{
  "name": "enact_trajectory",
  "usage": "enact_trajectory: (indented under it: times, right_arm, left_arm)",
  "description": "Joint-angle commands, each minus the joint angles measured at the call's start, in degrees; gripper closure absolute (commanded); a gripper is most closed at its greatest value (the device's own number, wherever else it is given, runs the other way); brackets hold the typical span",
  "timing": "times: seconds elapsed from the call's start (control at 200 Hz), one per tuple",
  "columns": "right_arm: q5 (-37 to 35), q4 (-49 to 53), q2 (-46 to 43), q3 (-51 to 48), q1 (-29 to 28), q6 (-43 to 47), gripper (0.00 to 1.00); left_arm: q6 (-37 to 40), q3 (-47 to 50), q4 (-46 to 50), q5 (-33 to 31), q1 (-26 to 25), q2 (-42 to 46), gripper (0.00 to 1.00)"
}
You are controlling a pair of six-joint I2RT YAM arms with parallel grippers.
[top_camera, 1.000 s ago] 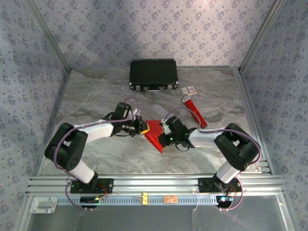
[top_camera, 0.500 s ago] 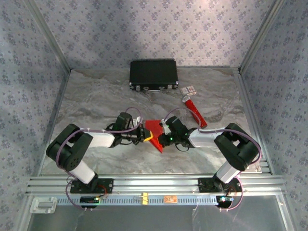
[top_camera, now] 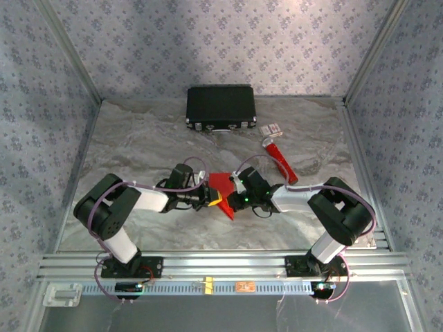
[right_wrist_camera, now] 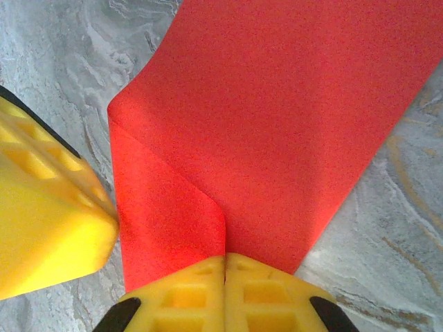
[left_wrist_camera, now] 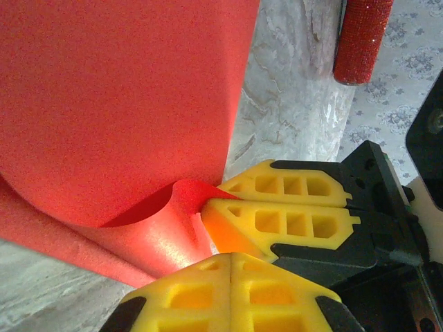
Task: Fold a paper plane with a square sheet of paper (pick it up from the middle)
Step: Third fold the triangle at the center of the table.
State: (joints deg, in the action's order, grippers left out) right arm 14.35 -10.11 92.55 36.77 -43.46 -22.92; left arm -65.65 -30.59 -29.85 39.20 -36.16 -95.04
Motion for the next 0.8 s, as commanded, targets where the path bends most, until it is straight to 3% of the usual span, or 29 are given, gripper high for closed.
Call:
enact_trajectory:
  times: [0.0, 0.795]
  right_arm:
    - [-1.1, 2.6, 0.2, -1.6, 0.2, -0.1, 0.93]
    - [-1.5, 1.8, -0.4, -2.8, 0.0, -0.6, 0.93]
  left_arm:
    - [0.8, -1.7, 0.5, 0.3, -0.5, -1.1, 1.00]
    - [2.7, -3.8, 4.1, -0.7, -0.7, -1.4, 1.00]
